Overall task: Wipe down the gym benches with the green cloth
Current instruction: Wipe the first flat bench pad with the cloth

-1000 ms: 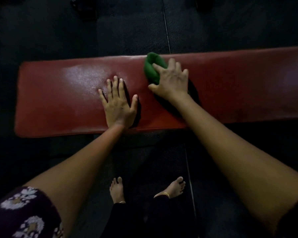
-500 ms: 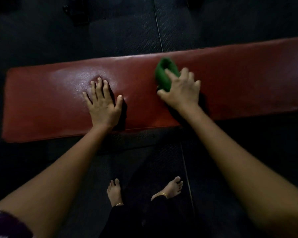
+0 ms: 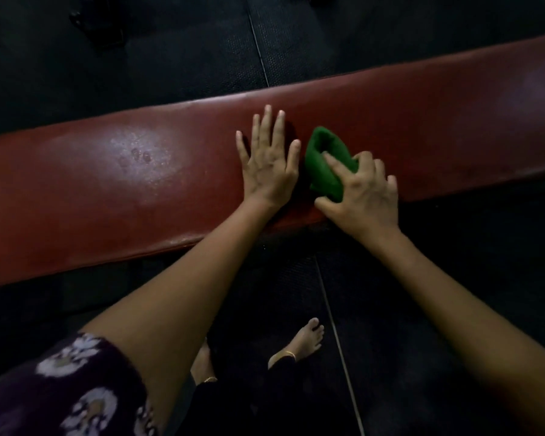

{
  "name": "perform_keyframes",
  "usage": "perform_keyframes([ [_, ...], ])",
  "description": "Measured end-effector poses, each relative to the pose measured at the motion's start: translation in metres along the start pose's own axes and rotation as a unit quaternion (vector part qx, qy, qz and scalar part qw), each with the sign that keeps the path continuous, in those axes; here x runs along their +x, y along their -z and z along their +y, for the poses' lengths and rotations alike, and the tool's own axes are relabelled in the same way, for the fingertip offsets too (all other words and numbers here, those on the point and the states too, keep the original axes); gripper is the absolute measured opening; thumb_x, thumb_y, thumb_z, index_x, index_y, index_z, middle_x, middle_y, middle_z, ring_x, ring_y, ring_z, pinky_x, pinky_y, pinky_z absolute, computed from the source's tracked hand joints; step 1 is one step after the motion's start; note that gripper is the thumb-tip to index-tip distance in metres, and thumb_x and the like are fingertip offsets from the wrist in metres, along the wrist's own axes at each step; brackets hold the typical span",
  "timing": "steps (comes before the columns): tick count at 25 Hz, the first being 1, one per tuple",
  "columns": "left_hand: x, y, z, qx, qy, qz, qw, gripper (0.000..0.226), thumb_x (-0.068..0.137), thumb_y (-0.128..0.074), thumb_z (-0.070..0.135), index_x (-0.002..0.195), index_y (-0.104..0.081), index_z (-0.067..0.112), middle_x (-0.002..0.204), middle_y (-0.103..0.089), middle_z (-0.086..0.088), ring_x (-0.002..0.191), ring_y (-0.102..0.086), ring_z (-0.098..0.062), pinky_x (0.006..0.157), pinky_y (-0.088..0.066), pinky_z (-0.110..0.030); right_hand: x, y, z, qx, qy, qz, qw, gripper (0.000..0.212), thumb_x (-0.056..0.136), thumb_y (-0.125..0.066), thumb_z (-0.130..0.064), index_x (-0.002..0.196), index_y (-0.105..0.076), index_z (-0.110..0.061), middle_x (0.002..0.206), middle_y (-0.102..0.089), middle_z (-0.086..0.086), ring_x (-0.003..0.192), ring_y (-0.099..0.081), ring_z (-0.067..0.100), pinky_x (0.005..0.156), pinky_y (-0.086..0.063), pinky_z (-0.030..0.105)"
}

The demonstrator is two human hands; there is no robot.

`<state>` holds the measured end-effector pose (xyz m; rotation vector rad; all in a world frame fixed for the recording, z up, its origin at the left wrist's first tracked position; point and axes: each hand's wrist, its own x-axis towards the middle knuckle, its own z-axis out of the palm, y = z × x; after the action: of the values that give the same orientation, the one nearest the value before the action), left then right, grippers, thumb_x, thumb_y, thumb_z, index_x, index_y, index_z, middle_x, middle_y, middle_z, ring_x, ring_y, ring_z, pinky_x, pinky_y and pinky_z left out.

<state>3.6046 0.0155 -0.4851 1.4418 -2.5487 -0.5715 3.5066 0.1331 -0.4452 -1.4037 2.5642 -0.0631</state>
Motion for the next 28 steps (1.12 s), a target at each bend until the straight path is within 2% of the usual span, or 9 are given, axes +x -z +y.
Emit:
perform_keyframes([
  [2, 0.002, -0.013, 0.007, 0.047, -0.004, 0.0, 0.999, 0.055, 0.1, -0.022, 0.045, 0.15, -0.017, 0.022, 0.159, -0.009, 0.002, 0.146, 0.0, -0.018, 0.114, 0.011, -0.043, 0.001, 0.006, 0.029, -0.016, 0.026, -0.009, 0.999, 0.071, 0.08, -0.058, -0.053, 0.144, -0.033, -0.037, 0.127, -0.04, 0.012, 0.112, -0.042, 0.031, 0.09, -0.037, 0.044],
  [3, 0.002, -0.016, 0.007, 0.057, -0.002, 0.005, 0.998, 0.057, 0.098, -0.019, 0.047, 0.15, -0.019, 0.023, 0.158, -0.012, 0.002, 0.146, -0.001, -0.018, 0.115, 0.01, -0.043, 0.007, 0.009, 0.052, -0.022, -0.01, -0.001, 1.0, 0.07, 0.08, -0.059, -0.052, 0.143, -0.035, -0.034, 0.127, -0.04, 0.014, 0.112, -0.041, 0.033, 0.09, -0.038, 0.045],
  [8, 0.0, -0.023, 0.005, 0.071, -0.01, 0.023, 0.997, 0.064, 0.093, -0.018, 0.052, 0.148, -0.025, 0.021, 0.157, -0.019, -0.001, 0.146, -0.007, -0.022, 0.115, 0.005, -0.046, 0.029, 0.023, 0.122, 0.065, -0.313, 0.036, 0.947, 0.065, 0.082, -0.057, -0.049, 0.14, -0.043, -0.023, 0.132, -0.038, 0.02, 0.12, -0.039, 0.039, 0.099, -0.036, 0.05],
  [10, 0.0, -0.023, 0.005, 0.069, -0.008, 0.022, 0.997, 0.066, 0.091, -0.017, 0.052, 0.148, -0.026, 0.02, 0.156, -0.021, -0.002, 0.146, -0.009, -0.023, 0.116, 0.003, -0.047, 0.031, 0.019, 0.092, 0.055, -0.255, 0.02, 0.965, 0.065, 0.082, -0.056, -0.051, 0.14, -0.042, -0.025, 0.131, -0.039, 0.018, 0.119, -0.039, 0.038, 0.097, -0.036, 0.049],
  [13, -0.001, -0.021, 0.007, 0.068, -0.006, 0.025, 0.997, 0.067, 0.09, -0.016, 0.052, 0.148, -0.027, 0.02, 0.156, -0.022, -0.002, 0.146, -0.01, -0.023, 0.115, 0.003, -0.047, 0.033, 0.018, 0.054, 0.021, -0.042, -0.035, 0.998, 0.068, 0.082, -0.056, -0.055, 0.143, -0.035, -0.033, 0.13, -0.038, 0.013, 0.118, -0.039, 0.032, 0.095, -0.036, 0.044],
  [14, -0.001, -0.021, 0.007, 0.067, -0.005, 0.025, 0.997, 0.067, 0.089, -0.017, 0.052, 0.147, -0.028, 0.02, 0.156, -0.023, -0.002, 0.146, -0.011, -0.023, 0.115, 0.003, -0.047, 0.039, 0.02, 0.059, 0.009, -0.017, -0.038, 0.999, 0.068, 0.082, -0.056, -0.055, 0.143, -0.034, -0.036, 0.13, -0.038, 0.012, 0.119, -0.039, 0.031, 0.096, -0.036, 0.044],
  [19, 0.004, -0.021, 0.012, 0.068, -0.008, 0.043, 0.997, 0.065, 0.091, -0.02, 0.051, 0.147, -0.03, 0.019, 0.155, -0.025, -0.002, 0.145, -0.013, -0.023, 0.115, 0.002, -0.047, 0.087, 0.045, 0.113, 0.103, -0.266, -0.004, 0.958, 0.065, 0.083, -0.056, -0.053, 0.141, -0.039, -0.029, 0.135, -0.037, 0.015, 0.124, -0.037, 0.036, 0.1, -0.034, 0.047],
  [25, 0.001, -0.021, 0.012, 0.076, -0.007, 0.039, 0.996, 0.063, 0.092, -0.025, 0.049, 0.146, -0.032, 0.018, 0.154, -0.028, -0.004, 0.145, -0.015, -0.025, 0.115, 0.001, -0.047, 0.086, 0.031, 0.059, -0.011, 0.007, -0.022, 1.0, 0.066, 0.082, -0.057, -0.053, 0.142, -0.037, -0.036, 0.132, -0.039, 0.012, 0.119, -0.039, 0.031, 0.096, -0.033, 0.044],
  [28, 0.004, -0.02, 0.015, 0.076, -0.004, 0.036, 0.996, 0.062, 0.092, -0.026, 0.049, 0.146, -0.033, 0.018, 0.154, -0.028, -0.005, 0.144, -0.016, -0.025, 0.115, 0.002, -0.046, 0.11, 0.044, 0.102, 0.031, -0.12, -0.024, 0.992, 0.066, 0.082, -0.058, -0.053, 0.141, -0.037, -0.035, 0.135, -0.037, 0.013, 0.123, -0.037, 0.033, 0.099, -0.033, 0.046],
])
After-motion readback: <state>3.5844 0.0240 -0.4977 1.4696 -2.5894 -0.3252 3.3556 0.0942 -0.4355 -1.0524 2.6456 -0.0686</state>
